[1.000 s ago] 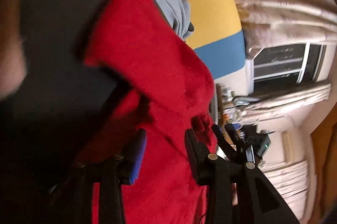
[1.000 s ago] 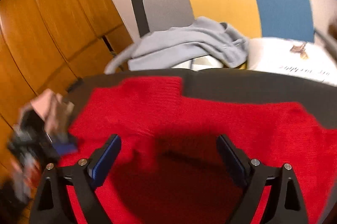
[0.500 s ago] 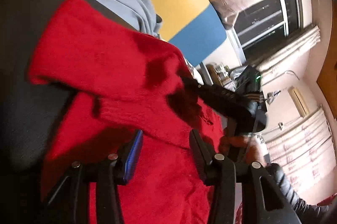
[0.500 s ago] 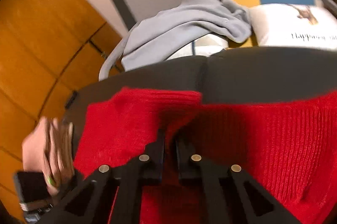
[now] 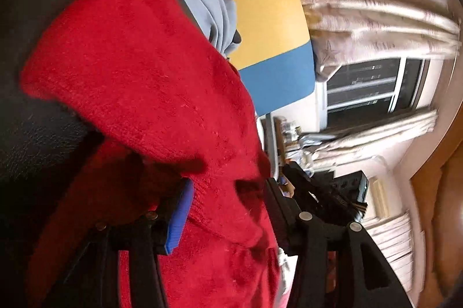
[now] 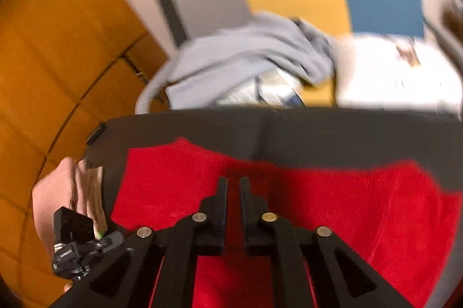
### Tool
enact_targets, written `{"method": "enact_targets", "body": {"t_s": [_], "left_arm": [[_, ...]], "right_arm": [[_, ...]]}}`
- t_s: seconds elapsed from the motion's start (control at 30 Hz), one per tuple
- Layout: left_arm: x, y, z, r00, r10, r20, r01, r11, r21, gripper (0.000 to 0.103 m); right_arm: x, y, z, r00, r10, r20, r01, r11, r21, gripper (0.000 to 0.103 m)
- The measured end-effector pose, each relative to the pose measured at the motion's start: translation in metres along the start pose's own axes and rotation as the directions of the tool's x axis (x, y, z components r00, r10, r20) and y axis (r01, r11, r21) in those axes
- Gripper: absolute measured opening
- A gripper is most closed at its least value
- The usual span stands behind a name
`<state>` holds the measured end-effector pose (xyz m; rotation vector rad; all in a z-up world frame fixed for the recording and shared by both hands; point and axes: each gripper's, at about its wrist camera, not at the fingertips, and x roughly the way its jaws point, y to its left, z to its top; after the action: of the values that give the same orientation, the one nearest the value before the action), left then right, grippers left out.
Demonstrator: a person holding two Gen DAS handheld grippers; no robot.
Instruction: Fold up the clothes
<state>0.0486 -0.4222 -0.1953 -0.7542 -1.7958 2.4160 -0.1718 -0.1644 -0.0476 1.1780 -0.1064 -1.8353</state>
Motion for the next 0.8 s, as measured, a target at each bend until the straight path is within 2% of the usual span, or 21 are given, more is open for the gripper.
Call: {"method": "enact_targets", "body": {"t_s": [0.03,0.07,0.13,0.17,0.2,0.23,0.3,0.37,0.47,0.57,0.63,0.67,0.7,0.73,0.8], "left_arm": [[-0.002,0.001,-0.001,1.000,0.000,0.001,0.000,1.000,0.001,0.051],[-0.004,0.001,-0.001,1.000,0.000,0.003,0.000,1.000,0.002,0.051],[-0.007,0.002,-0.002,1.000,0.001,0.005,-0.001,1.000,0.003,0.051],[-0.009,0.003,-0.003,1.000,0.001,0.007,-0.001,1.000,0.004,0.051],[-0.011,0.003,-0.004,1.000,-0.001,0.008,0.001,1.000,0.005,0.051],[-0.013,0.004,-0.005,1.000,-0.003,0.012,0.003,1.000,0.006,0.051],[-0.018,0.006,-0.007,1.000,-0.004,0.019,0.004,1.000,0.011,0.051],[-0.021,0.006,-0.010,1.000,0.003,0.024,-0.003,1.000,0.028,0.051],[-0.023,0.004,-0.017,1.000,0.014,0.023,-0.015,0.997,0.075,0.051],[-0.026,0.003,-0.024,1.000,0.016,0.020,-0.018,0.993,0.114,0.051],[-0.025,-0.001,-0.027,1.000,0.015,0.012,-0.016,0.991,0.133,0.051],[-0.026,-0.001,-0.029,1.000,0.009,0.005,-0.010,0.990,0.140,0.051],[-0.027,-0.001,-0.031,1.000,0.004,-0.002,-0.004,0.989,0.147,0.051],[-0.028,-0.001,-0.032,1.000,-0.003,-0.006,0.003,0.989,0.148,0.051],[-0.029,0.000,-0.030,1.000,-0.028,-0.008,0.029,0.992,0.122,0.051]], "right_arm": [[-0.001,-0.008,-0.010,0.995,0.099,0.000,-0.099,0.993,0.059,0.012],[0.001,-0.013,-0.018,0.984,0.177,0.000,-0.176,0.979,0.107,0.018],[0.009,-0.017,-0.038,0.940,0.341,-0.008,-0.330,0.916,0.228,0.046],[0.014,-0.013,-0.047,0.933,0.361,-0.004,-0.349,0.904,0.245,0.065],[0.018,-0.009,-0.054,0.930,0.367,0.001,-0.355,0.900,0.253,0.069],[0.022,-0.004,-0.062,0.928,0.373,0.006,-0.361,0.895,0.260,0.069],[0.035,0.003,-0.072,0.927,0.373,0.029,-0.362,0.877,0.314,0.069],[0.046,0.008,-0.077,0.941,0.334,0.059,-0.333,0.874,0.354,0.069],[0.052,0.016,-0.080,0.966,0.222,0.133,-0.257,0.879,0.402,0.070],[0.051,0.030,-0.079,0.970,0.075,0.229,-0.169,0.891,0.422,0.070],[0.054,0.042,-0.074,0.969,-0.015,0.245,-0.084,0.919,0.385,0.064],[0.060,0.048,-0.070,0.973,-0.034,0.228,-0.052,0.932,0.359,0.046],[0.064,0.051,-0.066,0.978,-0.033,0.204,-0.039,0.941,0.336,0.024],[0.068,0.053,-0.063,0.984,-0.028,0.178,-0.029,0.949,0.313,0.018],[0.063,0.058,-0.055,0.984,-0.032,0.173,-0.014,0.966,0.258,0.013]]}}
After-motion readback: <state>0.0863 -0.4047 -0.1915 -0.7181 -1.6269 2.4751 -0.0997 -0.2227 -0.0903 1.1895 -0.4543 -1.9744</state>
